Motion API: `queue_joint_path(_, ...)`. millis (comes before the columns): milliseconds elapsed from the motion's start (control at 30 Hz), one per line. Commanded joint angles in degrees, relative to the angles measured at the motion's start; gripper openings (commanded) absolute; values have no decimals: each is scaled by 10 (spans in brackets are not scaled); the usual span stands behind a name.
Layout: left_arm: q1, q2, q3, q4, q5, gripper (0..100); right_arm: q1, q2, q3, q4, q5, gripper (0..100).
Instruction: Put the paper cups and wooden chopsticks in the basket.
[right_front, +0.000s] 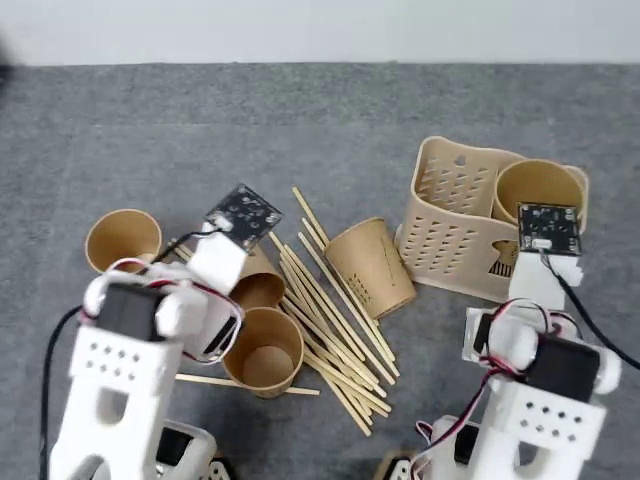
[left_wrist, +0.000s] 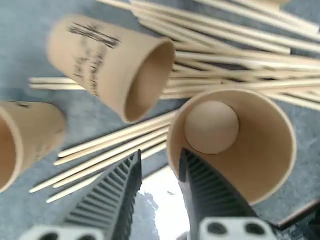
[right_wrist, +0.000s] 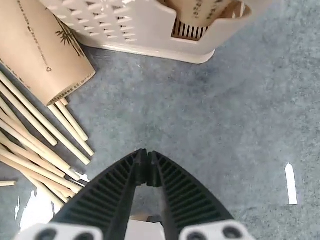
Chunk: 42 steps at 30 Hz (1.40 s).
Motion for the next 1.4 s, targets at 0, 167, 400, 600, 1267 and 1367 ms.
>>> queue_joint_path(0,5,30,7,-27,3,127,-3,-22,-3,-11,4,8)
queue_joint_path(167,6,57,38,-55,0,126,-2,-29,-3,-11,4,8)
queue_joint_path(400,6,84,103,-113,-18,39,0,-29,-3,-6,2,8)
queue_joint_path(600,6,84,39,-73,-26,13,2,-29,-5,-5,-1,8)
queue_joint_path(1267,135,89,-385,23,69,12,233,-29,-128,-23,-1,8)
queue_joint_path(1367,184,89,-419,-6,106,12,263,-30,-128,-23,-1,8)
